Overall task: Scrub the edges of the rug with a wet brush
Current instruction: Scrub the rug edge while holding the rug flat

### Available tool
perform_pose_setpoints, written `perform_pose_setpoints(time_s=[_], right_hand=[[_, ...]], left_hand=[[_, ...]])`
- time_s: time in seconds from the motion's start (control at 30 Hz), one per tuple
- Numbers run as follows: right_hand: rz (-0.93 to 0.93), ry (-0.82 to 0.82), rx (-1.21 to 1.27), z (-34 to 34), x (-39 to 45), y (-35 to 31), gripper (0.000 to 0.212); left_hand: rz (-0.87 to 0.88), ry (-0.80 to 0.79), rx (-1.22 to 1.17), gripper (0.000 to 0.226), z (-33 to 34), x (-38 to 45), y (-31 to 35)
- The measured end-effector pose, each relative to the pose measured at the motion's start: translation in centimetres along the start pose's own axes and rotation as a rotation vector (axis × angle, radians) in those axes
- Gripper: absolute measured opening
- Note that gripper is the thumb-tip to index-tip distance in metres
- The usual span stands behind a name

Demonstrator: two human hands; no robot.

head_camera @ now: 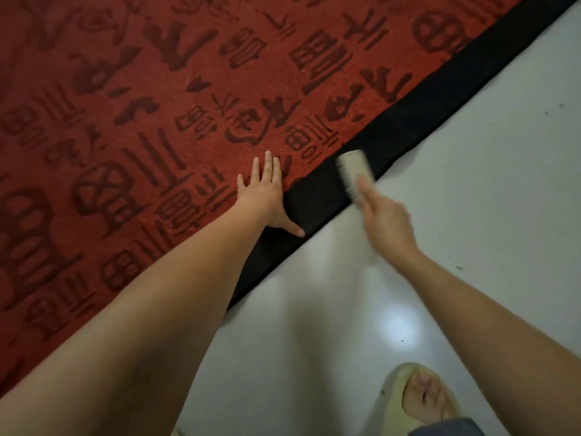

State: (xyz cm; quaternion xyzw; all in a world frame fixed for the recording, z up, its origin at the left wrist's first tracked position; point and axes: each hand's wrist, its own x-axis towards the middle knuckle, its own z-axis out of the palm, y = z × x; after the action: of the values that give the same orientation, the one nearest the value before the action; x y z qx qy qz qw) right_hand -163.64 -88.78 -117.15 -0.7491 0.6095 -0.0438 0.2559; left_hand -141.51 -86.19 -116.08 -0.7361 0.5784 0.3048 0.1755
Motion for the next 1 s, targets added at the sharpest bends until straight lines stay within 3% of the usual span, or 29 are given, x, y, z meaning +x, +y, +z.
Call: perform_pose_setpoints(time_s=[0.07, 0.1, 0.17, 0.23, 0.3, 0.4, 0.47, 0.53, 0.6, 0.67, 0.87, 1.0], right_hand=[[0.182, 0.089, 0.064, -1.9, 1.0, 1.2, 0.049], [0.187, 0.137, 0.101, -2.1, 1.1, 0.7, 0.049], [0.04, 0.149, 0.163, -1.2, 0.9, -1.9, 0.046], [-0.179, -0.021, 0.153, 1.0, 0.8, -3.6, 0.044], [-0.235, -0.13, 0.057, 1.4, 1.4, -2.4, 0.044], [0.052, 0.056, 0.035, -2.2, 2.4, 2.8, 0.045], [0.303, 0.188, 0.212, -5.3, 1.0, 4.7, 0.045], [0.305, 0.239, 0.317, -7.3, -0.4, 3.6, 0.045], [0.235, 0.205, 0.344, -8.1, -1.6, 1.2, 0.049], [0.313, 0.141, 0.396, -9.7, -2.4, -0.7, 0.056], [0.405, -0.255, 0.326, -17.3, -9.7, -3.1, 0.028], [0.475, -0.375, 0.342, -27.2, -13.3, -2.9, 0.031]], left_hand=[[-0.001, -0.015, -0.004, 0.159, -0.1, -0.1, 0.2], [-0.008, -0.021, -0.006, 0.16, 0.0, -0.1, 0.2], [-0.008, -0.03, 0.0, 0.161, -0.1, 0.3, 0.4], [-0.018, -0.034, 0.002, 0.162, -0.1, 0.4, 0.4], [-0.028, -0.047, 0.012, 0.162, 0.2, 0.7, 0.7], [-0.018, -0.051, 0.032, 0.16, -0.1, 0.7, 0.6], [-0.012, -0.088, 0.068, 0.152, -1.2, 0.3, 0.5], [-0.013, -0.115, 0.066, 0.133, -2.8, 0.2, 0.8], [-0.001, -0.114, -0.014, 0.097, -4.2, 0.1, 1.2], [0.05, -0.12, -0.059, 0.066, -6.1, -1.4, 2.2], [0.201, -0.286, 0.056, 0.069, -12.0, -9.5, 5.8], [0.173, -0.335, 0.078, 0.063, -19.8, -14.8, 10.8]])
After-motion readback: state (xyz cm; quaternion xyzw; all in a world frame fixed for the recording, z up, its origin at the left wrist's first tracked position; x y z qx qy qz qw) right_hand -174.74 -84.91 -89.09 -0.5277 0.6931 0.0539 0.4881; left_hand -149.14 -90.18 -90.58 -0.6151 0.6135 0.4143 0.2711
